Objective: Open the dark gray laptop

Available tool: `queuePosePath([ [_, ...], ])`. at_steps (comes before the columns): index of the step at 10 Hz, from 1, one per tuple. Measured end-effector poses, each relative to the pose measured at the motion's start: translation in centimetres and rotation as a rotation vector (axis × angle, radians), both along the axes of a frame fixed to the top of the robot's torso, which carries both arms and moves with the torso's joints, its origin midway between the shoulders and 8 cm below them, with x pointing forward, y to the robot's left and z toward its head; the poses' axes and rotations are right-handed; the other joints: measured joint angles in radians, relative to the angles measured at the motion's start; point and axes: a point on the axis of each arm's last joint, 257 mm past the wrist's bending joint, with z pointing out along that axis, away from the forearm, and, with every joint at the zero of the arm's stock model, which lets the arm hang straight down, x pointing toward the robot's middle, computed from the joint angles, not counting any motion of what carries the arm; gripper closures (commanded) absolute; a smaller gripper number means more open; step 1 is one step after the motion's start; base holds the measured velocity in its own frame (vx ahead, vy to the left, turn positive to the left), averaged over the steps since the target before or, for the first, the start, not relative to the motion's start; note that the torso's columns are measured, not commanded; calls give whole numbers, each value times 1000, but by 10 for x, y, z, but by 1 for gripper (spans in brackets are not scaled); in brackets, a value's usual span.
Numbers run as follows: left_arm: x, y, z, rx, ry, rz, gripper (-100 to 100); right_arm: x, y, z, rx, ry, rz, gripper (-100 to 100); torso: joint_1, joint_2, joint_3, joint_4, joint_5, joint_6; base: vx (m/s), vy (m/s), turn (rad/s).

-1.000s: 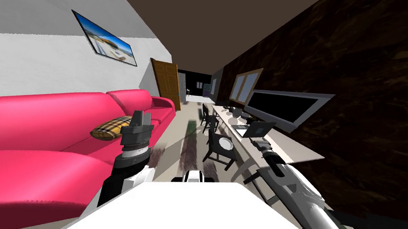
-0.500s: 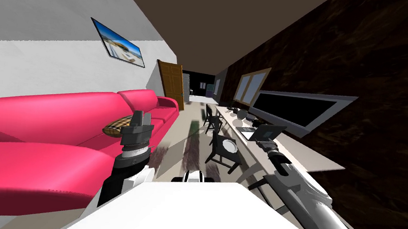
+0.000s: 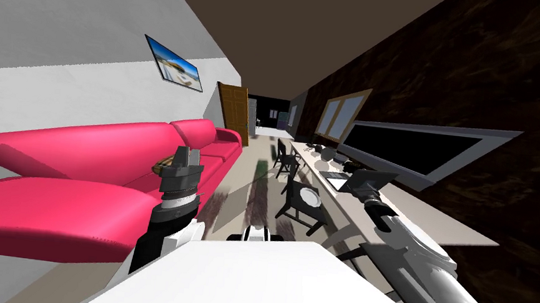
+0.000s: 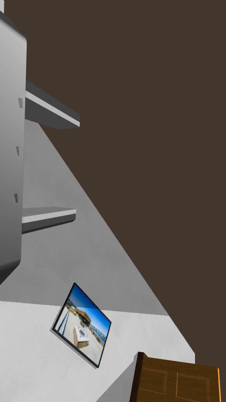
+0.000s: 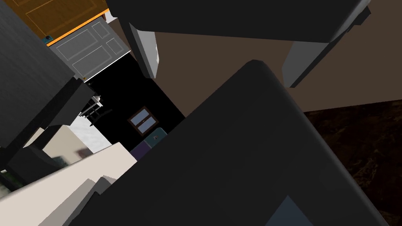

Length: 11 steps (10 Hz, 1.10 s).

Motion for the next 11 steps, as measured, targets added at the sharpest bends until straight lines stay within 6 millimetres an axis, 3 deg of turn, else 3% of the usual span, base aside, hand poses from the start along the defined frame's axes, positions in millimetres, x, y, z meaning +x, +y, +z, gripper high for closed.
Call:
queuePosePath([
  [4,0,0,0,0,0,0,0,-11,-40,17,-112,51,-70,-100,1,0,0,0,0,-1,17,35,113],
  [7,0,0,0,0,0,0,0,-15,-72,46,-220,95,-127,-100,0,0,0,0,0,-1,17,34,97],
  [8,0,0,0,0,0,0,0,-15,-73,46,-226,98,-130,-100,-1,1,1,0,-1,0,0,0,0],
  [9,0,0,0,0,0,0,0,-15,-73,46,-225,98,-130,100,-2,1,1,0,-1,0,2,0,-15],
  [11,0,0,0,0,0,0,0,-21,-78,44,-229,118,-127,100,-1,-5,-3,-2,-1,-2,108,53,-9],
])
